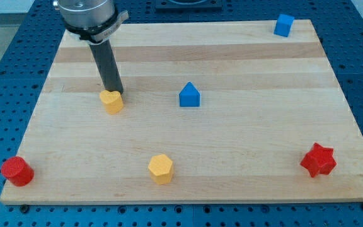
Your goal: Push the yellow heart diagonal to the top left of the hexagon
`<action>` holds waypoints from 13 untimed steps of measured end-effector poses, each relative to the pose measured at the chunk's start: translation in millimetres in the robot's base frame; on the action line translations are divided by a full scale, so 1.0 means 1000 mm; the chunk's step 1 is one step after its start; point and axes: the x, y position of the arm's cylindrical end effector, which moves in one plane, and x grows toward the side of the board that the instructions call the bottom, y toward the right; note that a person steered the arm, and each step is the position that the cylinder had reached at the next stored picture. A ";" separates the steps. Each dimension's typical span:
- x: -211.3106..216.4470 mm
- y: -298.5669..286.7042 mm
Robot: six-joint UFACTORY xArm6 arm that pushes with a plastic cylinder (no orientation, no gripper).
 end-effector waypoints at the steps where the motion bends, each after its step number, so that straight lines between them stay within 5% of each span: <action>1: 0.004 -0.001; 7: 0.062 -0.033; 13: 0.056 -0.028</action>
